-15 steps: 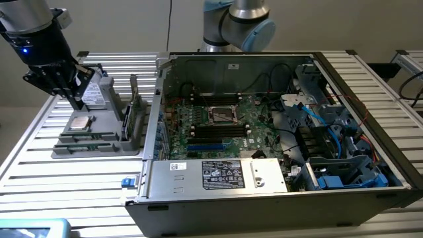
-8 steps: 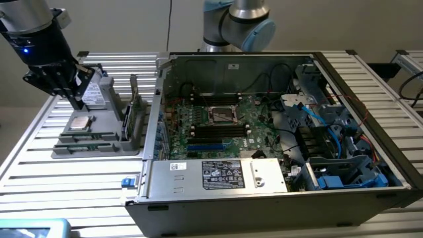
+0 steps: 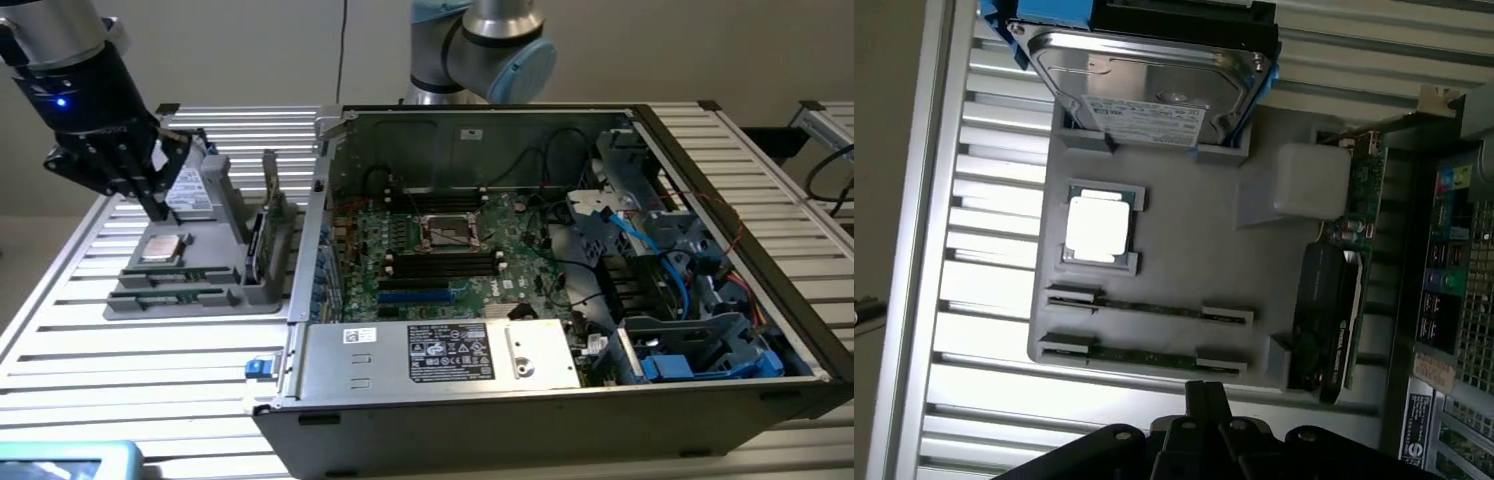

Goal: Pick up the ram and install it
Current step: 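Pick up the ram and move it above insertion slot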

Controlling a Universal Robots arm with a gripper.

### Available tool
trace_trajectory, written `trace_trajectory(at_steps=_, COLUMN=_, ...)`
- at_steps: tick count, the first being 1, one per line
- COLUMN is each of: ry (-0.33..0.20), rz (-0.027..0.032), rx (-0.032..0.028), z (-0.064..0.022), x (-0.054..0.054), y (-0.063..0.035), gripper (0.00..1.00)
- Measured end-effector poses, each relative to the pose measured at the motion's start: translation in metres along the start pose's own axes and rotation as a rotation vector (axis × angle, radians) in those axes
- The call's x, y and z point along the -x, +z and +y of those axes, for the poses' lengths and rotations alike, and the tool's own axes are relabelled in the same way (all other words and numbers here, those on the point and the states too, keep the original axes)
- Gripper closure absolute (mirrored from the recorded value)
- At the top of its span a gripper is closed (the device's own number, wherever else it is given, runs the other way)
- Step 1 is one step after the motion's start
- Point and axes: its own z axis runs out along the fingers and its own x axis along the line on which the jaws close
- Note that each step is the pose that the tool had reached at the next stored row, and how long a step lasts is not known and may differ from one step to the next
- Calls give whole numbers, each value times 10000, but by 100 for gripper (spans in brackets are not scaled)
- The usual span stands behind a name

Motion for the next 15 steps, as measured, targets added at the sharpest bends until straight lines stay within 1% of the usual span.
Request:
trace_trajectory(at_steps=8, ry=-1464, rz=-9, rx=42, z=0, x=0, y=3, gripper=89)
trace_trajectory(at_steps=15, ry=-2739, rz=-61, rx=83, z=0, x=0, y=3, gripper=89)
